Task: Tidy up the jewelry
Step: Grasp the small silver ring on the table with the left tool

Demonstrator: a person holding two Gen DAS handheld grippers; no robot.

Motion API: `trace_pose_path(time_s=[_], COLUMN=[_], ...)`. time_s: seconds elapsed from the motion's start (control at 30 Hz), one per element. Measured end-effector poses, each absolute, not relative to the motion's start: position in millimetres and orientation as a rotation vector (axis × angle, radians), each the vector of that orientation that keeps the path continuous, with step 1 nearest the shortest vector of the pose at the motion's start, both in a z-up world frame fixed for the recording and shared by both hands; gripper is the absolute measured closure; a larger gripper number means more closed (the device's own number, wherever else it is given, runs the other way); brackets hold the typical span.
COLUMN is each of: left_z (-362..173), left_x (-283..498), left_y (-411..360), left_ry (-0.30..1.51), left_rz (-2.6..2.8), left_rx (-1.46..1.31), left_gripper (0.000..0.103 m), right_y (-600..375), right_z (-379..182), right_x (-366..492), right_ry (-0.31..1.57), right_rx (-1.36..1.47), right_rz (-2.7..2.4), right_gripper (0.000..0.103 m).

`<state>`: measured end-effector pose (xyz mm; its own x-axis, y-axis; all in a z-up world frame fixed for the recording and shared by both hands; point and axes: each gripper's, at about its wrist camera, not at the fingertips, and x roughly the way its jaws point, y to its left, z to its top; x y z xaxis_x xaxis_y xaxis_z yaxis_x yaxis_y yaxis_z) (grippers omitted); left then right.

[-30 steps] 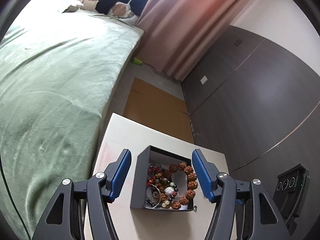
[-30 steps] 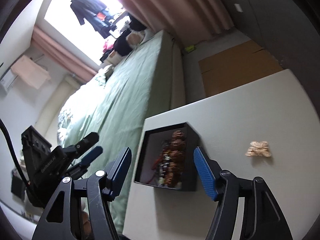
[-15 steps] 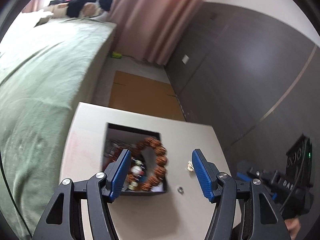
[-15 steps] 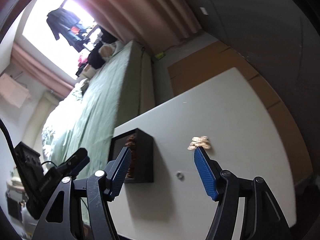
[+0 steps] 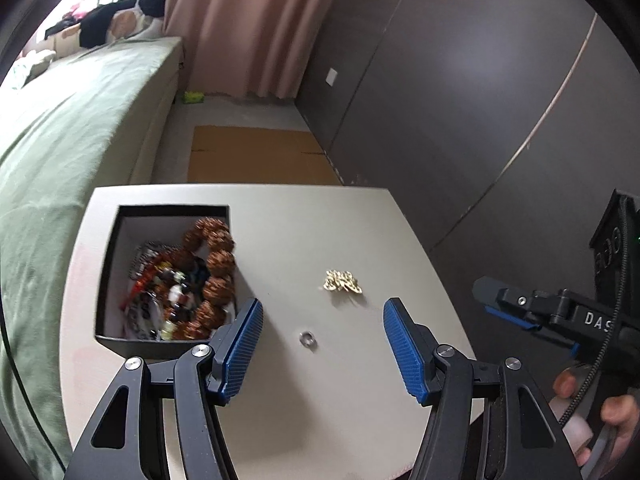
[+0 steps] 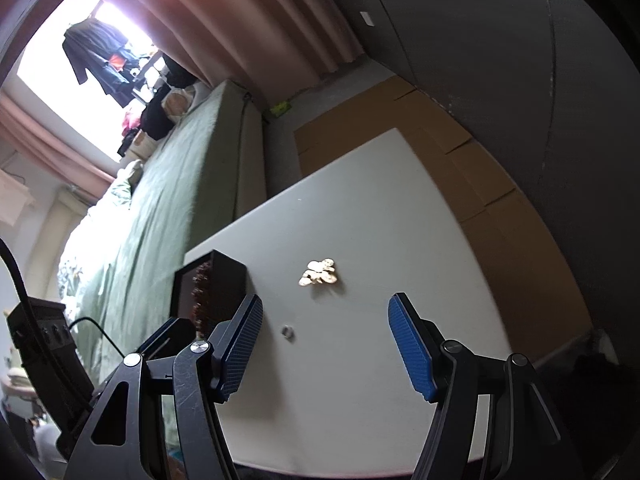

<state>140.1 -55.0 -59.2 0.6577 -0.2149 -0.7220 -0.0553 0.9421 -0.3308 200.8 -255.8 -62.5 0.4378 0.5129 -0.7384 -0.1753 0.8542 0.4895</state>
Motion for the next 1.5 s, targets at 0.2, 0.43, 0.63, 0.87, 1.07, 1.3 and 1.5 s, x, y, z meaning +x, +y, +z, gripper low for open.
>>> trace_pose_path(time_s=[0.2, 0.43, 0.63, 0.87, 1.07, 1.3, 1.5], left_z=[-77, -100, -118, -133, -141, -129, -90], left_x=[148, 158, 168, 176, 180, 178, 165], left_y=[-68, -84, -92, -104, -108, -91, -69], left_ry=[0.920, 0.992, 1.035, 1.041, 1.044, 1.037, 0.946], left_rz=[-0.109, -0.093, -0.055, 0.003, 0.016, 0.008, -0.012], left_rx=[-0.330, -0.273, -0.225, -0.112, -0.064, -0.146, -0.239], left_gripper=[0.054, 0.059, 0.065, 0.067, 0.077, 0.090, 0.090], right_y=[-274, -288, -296, -309, -310, -304, -292], right_z=[-69, -79, -75, -78, -81, -84, -87], right_x=[198, 200, 202, 209, 213, 215, 217], right_ry=[1.055, 1.091, 1.077, 1.086, 1.096, 1.106, 1.114], right_rx=[0.367, 0.411, 0.432, 0.455, 0.450, 0.448, 0.426], right_rz=[0.395, 0.358, 0.362, 0.321, 0.314, 0.312, 0.319], right_gripper=[0.037, 0.037, 0.037, 0.037, 0.037, 0.037, 0.037])
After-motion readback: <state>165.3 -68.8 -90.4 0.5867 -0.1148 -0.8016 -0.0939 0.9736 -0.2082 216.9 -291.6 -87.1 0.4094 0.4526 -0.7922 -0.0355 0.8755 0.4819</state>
